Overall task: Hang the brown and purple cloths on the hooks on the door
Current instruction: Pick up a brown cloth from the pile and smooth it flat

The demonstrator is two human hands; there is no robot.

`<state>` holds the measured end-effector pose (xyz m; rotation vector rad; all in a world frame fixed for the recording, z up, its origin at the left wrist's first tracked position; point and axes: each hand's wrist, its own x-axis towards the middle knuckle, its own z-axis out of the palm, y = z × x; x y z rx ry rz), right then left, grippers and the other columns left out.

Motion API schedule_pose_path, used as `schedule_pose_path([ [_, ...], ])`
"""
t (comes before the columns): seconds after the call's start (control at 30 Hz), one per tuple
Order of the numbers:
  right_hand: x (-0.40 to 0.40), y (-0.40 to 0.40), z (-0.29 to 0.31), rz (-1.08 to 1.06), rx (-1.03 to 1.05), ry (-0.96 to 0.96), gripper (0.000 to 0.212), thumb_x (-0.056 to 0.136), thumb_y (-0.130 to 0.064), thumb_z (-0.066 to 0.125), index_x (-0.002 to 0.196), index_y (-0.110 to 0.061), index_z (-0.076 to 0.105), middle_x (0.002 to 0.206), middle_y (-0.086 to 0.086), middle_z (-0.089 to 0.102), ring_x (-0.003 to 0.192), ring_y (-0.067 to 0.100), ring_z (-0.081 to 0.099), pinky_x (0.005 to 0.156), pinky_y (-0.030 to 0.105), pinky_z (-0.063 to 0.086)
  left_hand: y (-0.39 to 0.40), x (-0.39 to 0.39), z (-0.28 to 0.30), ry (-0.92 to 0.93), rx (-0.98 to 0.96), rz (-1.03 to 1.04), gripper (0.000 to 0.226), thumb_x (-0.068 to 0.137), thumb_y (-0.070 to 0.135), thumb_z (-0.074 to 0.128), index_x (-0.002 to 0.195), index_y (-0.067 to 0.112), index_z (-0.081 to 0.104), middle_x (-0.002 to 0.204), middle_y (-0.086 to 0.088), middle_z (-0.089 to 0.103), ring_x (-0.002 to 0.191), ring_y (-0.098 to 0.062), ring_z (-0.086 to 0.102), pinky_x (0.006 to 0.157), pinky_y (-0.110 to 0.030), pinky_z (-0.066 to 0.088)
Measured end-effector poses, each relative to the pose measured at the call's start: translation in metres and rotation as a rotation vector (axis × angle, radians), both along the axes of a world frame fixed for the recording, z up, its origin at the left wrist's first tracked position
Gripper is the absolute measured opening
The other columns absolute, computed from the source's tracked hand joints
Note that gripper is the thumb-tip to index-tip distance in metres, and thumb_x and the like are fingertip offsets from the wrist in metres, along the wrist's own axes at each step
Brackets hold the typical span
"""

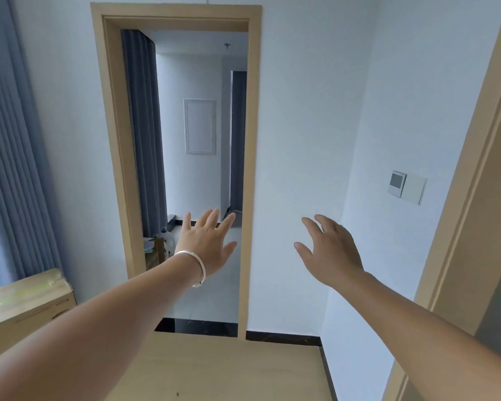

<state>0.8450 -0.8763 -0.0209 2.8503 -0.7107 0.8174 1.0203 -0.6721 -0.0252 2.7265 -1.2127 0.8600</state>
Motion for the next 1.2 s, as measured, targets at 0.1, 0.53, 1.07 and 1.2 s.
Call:
schedule_pose_path([
  [0.1,0.028,-0.024,-0.004,-0.028,0.012,0.020,0.060,0.097,-0.051,0.037,0.150,-0.025,0.027,0.157,0.005,0.024,0.143,0.022,0.022,0.117,0.036,0.016,-0.032,0.034,-0.004,0.015,-0.013,-0.026,0.062,0.096,0.057,0.025,0.150,0.031,0.008,0.157,-0.003,0.016,0.146,-0.020,0.010,0.116,-0.056,0.007],
  [0.53,0.235,-0.102,0.035,-0.035,-0.091,0.029,0.059,0.097,-0.051,0.037,0.150,-0.025,0.027,0.157,0.003,0.024,0.143,0.021,0.021,0.117,0.035,0.016,-0.120,0.239,0.018,0.040,-0.121,-0.040,0.063,0.097,0.056,0.022,0.151,0.030,0.002,0.159,-0.004,0.012,0.147,-0.020,0.004,0.116,-0.055,0.004],
  [1.07,0.543,-0.007,-0.028,0.486,-0.078,0.088,0.056,0.094,-0.043,0.050,0.144,-0.020,0.039,0.151,0.009,0.034,0.136,0.028,0.032,0.112,0.039,0.022,0.031,0.456,-0.055,0.127,-0.092,0.440,0.064,0.095,0.061,0.021,0.150,0.034,0.003,0.159,-0.002,0.013,0.147,-0.025,0.006,0.114,-0.058,0.002],
  [1.2,0.631,0.037,-0.047,0.694,-0.093,0.103,0.057,0.095,-0.045,0.047,0.146,-0.021,0.036,0.152,0.009,0.033,0.139,0.026,0.029,0.114,0.039,0.020,0.089,0.497,-0.070,0.134,-0.073,0.655,0.064,0.094,0.062,0.019,0.150,0.035,0.002,0.159,-0.002,0.013,0.147,-0.024,0.007,0.116,-0.058,0.003],
])
